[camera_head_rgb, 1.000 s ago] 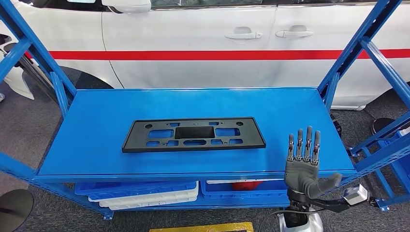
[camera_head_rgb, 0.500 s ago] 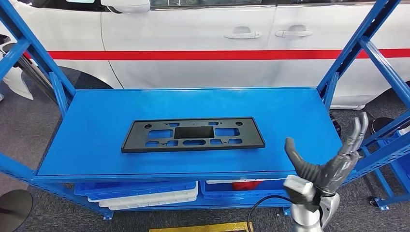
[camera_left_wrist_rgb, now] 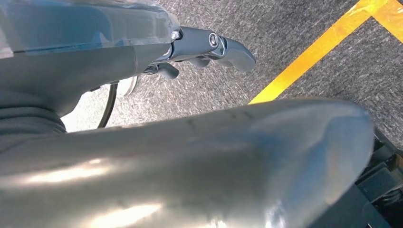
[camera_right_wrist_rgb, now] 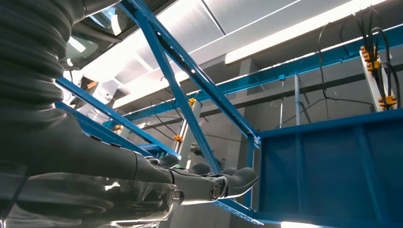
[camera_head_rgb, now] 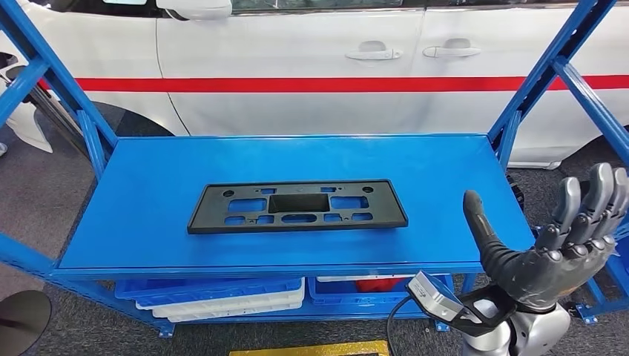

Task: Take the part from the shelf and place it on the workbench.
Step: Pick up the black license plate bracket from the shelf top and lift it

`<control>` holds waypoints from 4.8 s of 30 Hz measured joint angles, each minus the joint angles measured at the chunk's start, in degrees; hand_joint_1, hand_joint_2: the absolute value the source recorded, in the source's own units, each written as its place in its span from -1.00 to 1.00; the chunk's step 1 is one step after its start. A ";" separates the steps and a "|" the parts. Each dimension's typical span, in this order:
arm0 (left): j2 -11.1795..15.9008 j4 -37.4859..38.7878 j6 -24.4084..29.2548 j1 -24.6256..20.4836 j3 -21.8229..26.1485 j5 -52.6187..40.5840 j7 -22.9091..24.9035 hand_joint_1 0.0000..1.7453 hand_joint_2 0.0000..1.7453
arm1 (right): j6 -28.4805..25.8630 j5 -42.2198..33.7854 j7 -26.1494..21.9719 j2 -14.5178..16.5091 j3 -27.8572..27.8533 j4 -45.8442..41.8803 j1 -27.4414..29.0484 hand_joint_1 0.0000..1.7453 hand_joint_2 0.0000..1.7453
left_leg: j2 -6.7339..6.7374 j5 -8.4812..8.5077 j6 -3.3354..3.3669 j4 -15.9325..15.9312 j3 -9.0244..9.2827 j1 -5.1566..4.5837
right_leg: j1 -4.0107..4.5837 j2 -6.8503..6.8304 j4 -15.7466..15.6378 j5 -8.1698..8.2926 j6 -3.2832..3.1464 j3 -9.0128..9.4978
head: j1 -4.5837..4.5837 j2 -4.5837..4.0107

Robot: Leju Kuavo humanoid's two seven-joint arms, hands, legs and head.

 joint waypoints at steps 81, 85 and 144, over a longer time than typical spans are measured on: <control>0.17 0.00 -0.59 -0.06 0.04 -3.61 -0.35 -1.00 -1.00 | 0.22 1.90 1.07 -16.47 49.63 53.21 -13.86 -1.00 1.00 | -0.02 0.02 -0.02 -0.01 -0.05 0.01 | 0.02 -0.01 0.02 0.00 0.00 -0.04 | 0.00 0.00; 0.18 0.00 -0.59 -0.06 0.04 -3.61 -0.35 -1.00 -1.00 | 0.22 1.90 1.07 -16.48 49.65 53.21 -13.87 -1.00 1.00 | -0.02 0.02 -0.02 -0.01 -0.05 0.01 | 0.02 -0.01 0.02 0.00 0.00 -0.04 | 0.00 0.00; 0.22 0.02 0.00 -1.14 1.45 -3.81 0.44 -1.00 -1.00 | 10.03 11.23 21.21 -1.96 38.79 89.52 -43.24 -1.00 1.00 | -0.01 0.66 -0.04 0.05 -0.84 0.00 | -0.01 0.00 0.28 0.52 0.08 -0.92 | 0.00 0.00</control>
